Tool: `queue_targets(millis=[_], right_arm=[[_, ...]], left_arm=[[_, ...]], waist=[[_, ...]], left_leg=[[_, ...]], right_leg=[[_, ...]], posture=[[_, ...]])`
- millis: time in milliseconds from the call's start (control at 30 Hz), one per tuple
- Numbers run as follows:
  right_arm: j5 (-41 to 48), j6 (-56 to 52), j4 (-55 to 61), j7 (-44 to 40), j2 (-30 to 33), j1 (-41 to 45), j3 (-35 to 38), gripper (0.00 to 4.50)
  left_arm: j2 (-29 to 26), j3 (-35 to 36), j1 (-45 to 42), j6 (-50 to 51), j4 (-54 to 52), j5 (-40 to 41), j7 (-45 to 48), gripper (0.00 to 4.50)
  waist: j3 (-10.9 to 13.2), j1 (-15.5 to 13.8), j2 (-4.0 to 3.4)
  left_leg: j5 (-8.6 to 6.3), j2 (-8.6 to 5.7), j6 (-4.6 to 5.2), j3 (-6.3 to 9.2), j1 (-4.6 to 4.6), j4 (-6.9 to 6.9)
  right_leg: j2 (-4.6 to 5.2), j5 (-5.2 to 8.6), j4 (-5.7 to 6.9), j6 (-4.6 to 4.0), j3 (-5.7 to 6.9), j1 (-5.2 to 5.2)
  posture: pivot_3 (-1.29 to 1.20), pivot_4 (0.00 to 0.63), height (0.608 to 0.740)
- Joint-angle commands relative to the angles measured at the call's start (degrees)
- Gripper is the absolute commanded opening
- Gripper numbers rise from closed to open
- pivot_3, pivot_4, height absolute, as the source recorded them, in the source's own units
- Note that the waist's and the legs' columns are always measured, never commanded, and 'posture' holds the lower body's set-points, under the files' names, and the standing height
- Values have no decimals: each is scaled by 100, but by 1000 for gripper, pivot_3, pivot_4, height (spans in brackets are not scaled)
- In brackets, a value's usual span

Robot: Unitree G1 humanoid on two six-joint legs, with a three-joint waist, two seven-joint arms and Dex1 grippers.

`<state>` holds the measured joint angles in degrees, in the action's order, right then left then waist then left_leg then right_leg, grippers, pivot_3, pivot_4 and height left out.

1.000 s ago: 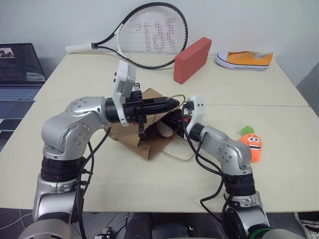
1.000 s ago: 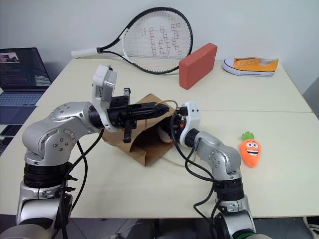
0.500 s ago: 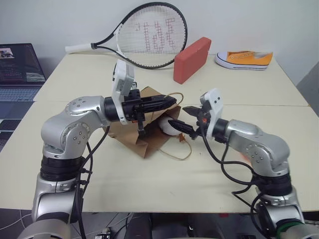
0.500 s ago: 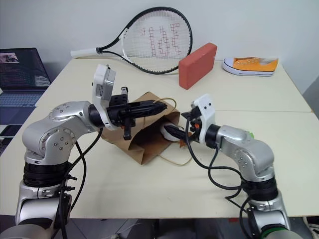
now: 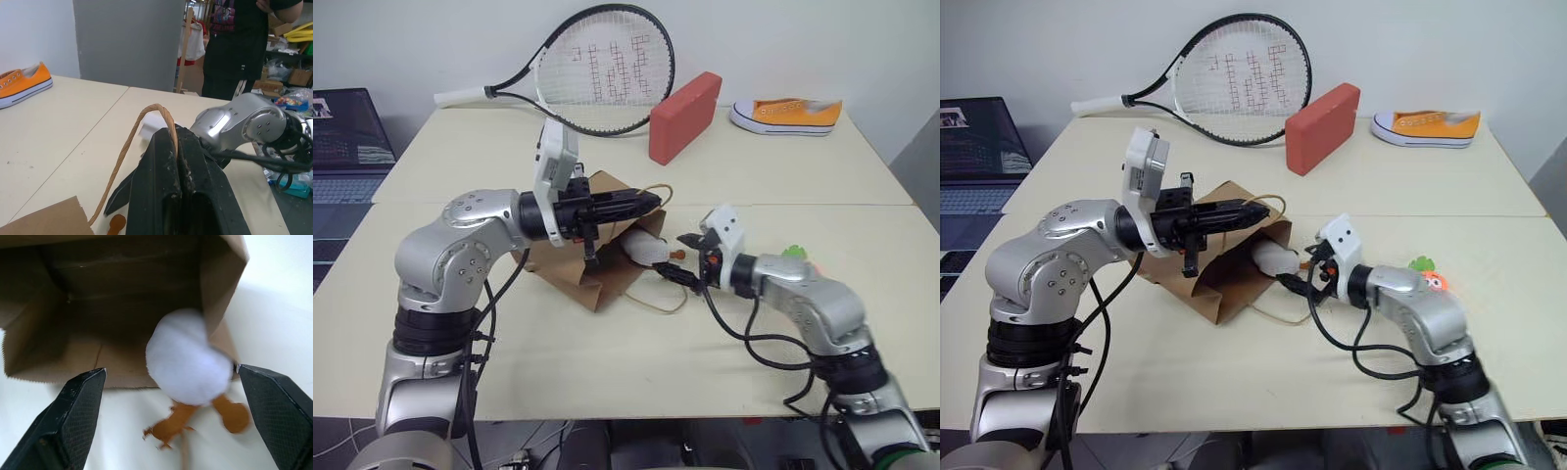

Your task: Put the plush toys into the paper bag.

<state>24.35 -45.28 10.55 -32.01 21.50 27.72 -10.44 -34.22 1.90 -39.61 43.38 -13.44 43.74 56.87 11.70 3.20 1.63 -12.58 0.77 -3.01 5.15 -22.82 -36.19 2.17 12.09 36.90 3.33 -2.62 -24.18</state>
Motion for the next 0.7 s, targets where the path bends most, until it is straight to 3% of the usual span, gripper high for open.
queue_targets(millis=[33, 133, 233, 567, 600, 700], right_arm=[[-223, 317, -221, 20, -126, 112, -47, 4475], [-540, 573, -469, -35, -202, 106, -294, 4475], [-769, 810, -716, -13, -343, 116, -410, 3880], [-1241, 1277, -905, 6, -616, 90, -470, 266], [-1281, 1313, -867, -7, -620, 84, -470, 34], [-1219, 1212, -566, -85, -599, 90, -396, 34]], left_arm=[[-36, 44, -40, -52, -160, 20, -5, 0], [-47, 48, -20, -41, -180, 33, -11, 0], [-62, 51, -3, -36, -194, 36, -3, 0], [-127, 54, 43, -108, -138, -6, 88, 0], [-137, 53, 48, -118, -133, -13, 98, 0], [-165, 49, 62, -144, -117, -39, 128, 0]], waist=[[0, -19, 0], [0, -11, 0], [0, -5, 0], [0, -2, 0], [0, -2, 0], [0, -2, 0]], left_leg=[[0, 0, 0, 0, 0, 0], [0, 0, 0, 1, 1, 0], [0, 0, 0, 1, 2, 0], [0, 0, 0, 2, 2, 0], [0, 0, 0, 2, 2, 0], [0, 0, 0, 2, 2, 0]], right_leg=[[0, 0, 0, 0, 0, 0], [0, 0, 1, 0, 1, 0], [0, 0, 2, 0, 1, 0], [0, 0, 2, 0, 1, 0], [0, 0, 2, 0, 1, 0], [0, 0, 2, 0, 1, 0]], posture=[[0, 150, 740], [0, 150, 740], [0, 150, 740], [0, 150, 740], [0, 150, 740], [0, 150, 740]])
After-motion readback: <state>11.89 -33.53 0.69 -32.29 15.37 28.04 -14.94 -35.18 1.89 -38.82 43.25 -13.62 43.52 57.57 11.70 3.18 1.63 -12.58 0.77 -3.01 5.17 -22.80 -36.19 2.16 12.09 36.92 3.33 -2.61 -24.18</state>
